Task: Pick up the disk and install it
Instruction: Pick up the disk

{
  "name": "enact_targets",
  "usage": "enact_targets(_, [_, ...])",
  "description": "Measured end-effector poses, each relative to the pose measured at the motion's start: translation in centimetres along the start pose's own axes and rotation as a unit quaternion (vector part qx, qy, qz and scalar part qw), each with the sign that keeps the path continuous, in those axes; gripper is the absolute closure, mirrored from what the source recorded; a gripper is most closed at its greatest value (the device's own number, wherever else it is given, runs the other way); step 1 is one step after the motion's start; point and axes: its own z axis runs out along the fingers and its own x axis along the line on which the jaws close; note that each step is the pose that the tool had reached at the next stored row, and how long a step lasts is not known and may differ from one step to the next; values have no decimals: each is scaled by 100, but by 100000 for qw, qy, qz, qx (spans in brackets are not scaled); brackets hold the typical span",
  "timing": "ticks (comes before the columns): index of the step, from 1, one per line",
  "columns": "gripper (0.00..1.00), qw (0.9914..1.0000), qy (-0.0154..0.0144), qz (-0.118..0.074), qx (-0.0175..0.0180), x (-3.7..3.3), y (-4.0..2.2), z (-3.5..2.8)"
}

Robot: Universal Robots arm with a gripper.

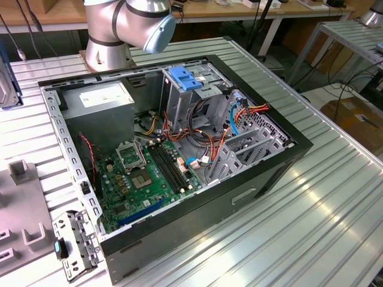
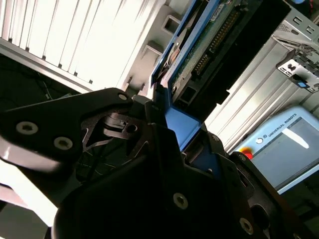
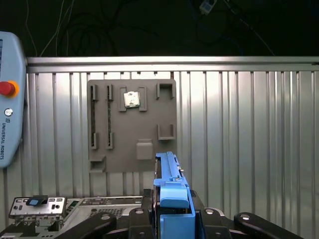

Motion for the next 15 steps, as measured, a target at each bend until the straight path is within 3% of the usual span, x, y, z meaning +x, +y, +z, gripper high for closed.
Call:
enact_targets(3, [63,100000,0,1,-24,5,-106,0])
enact_targets(15, [63,100000,3,5,-94,19,-430,-1])
